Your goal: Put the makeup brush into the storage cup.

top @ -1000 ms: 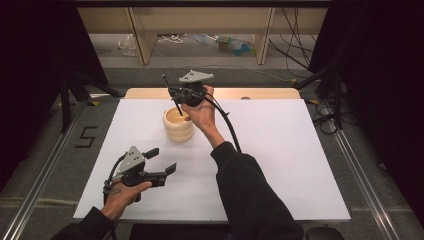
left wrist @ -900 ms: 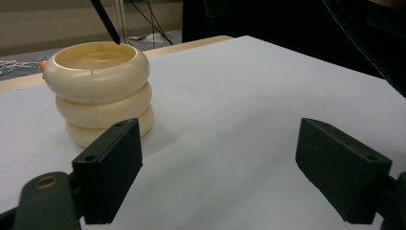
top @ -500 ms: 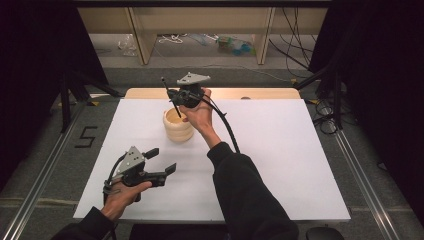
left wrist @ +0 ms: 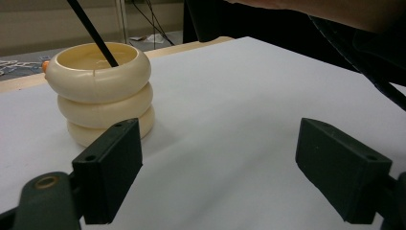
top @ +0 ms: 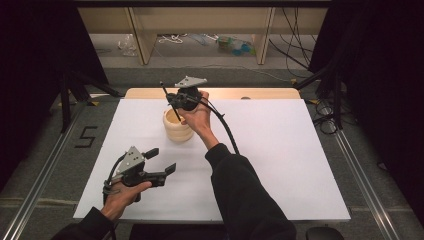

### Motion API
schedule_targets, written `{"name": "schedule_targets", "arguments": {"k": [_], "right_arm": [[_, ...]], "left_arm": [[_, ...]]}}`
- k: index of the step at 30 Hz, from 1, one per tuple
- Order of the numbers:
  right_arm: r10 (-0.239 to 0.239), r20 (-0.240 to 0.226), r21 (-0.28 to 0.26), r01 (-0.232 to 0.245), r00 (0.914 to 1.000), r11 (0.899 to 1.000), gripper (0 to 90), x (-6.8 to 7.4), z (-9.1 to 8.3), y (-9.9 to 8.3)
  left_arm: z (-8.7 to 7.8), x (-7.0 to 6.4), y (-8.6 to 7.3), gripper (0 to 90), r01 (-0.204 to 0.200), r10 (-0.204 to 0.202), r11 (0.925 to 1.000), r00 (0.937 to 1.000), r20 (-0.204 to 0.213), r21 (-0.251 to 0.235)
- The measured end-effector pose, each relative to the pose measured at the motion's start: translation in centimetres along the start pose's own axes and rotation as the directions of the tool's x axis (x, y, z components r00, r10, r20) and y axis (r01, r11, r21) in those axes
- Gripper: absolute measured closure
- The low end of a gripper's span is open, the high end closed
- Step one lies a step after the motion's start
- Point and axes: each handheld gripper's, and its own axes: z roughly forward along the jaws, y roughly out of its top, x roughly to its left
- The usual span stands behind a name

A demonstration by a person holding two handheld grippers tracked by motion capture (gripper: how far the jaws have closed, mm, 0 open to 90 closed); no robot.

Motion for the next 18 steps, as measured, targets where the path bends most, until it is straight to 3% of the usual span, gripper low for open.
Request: {"name": "schedule_targets", "arguments": {"k": [18], "right_arm": [[0.020, 0.018, 0.052, -0.021, 0.9996, 0.998, 83.5, -0.4, 0.4, -1.7]], "left_arm": [[0.0, 0.0, 0.0, 15.8, -0.003, 0.003, 1.0000, 1.0000, 0.001, 0.003]]}}
